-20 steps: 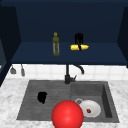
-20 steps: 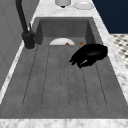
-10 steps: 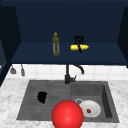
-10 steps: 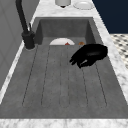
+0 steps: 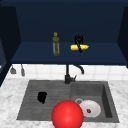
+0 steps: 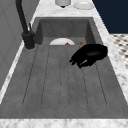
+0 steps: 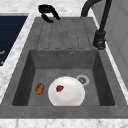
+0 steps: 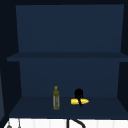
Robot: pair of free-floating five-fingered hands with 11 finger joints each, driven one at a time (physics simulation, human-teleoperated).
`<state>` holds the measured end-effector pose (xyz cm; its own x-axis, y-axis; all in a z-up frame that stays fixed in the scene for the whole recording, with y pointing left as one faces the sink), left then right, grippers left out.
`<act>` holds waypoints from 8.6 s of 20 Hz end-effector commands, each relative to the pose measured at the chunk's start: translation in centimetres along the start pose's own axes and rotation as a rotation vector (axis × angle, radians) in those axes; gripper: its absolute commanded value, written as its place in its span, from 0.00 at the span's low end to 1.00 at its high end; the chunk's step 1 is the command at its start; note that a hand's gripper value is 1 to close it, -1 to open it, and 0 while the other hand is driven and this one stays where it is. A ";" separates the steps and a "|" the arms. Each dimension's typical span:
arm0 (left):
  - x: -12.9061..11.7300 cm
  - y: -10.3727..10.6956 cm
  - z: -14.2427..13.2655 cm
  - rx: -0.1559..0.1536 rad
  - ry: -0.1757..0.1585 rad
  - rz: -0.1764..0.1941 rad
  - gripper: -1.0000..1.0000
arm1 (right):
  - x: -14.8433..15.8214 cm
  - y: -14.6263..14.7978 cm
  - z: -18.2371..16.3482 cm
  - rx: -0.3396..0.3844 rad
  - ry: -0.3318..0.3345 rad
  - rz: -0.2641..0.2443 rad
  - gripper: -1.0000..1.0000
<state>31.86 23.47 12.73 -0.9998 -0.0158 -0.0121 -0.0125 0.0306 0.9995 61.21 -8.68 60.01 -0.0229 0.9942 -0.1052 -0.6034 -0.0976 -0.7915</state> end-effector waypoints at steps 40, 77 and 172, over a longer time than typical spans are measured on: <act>0.0 0.0 0.0 0.000 0.000 0.000 0.50 | -2.6 6.1 20.9 -0.359 0.146 0.044 1.00; 0.0 0.0 0.0 0.000 0.000 0.000 0.50 | -8.6 27.4 44.6 -0.349 0.130 0.022 1.00; 0.0 0.0 0.0 0.000 0.000 0.000 0.50 | -58.9 67.2 -8.8 -0.226 0.044 -0.069 1.00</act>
<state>31.86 23.47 12.73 -0.9998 -0.0158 -0.0121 -0.0125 0.0306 0.9995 27.21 -73.04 10.95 0.0737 0.9966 -0.0370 -0.4804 0.0030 -0.8770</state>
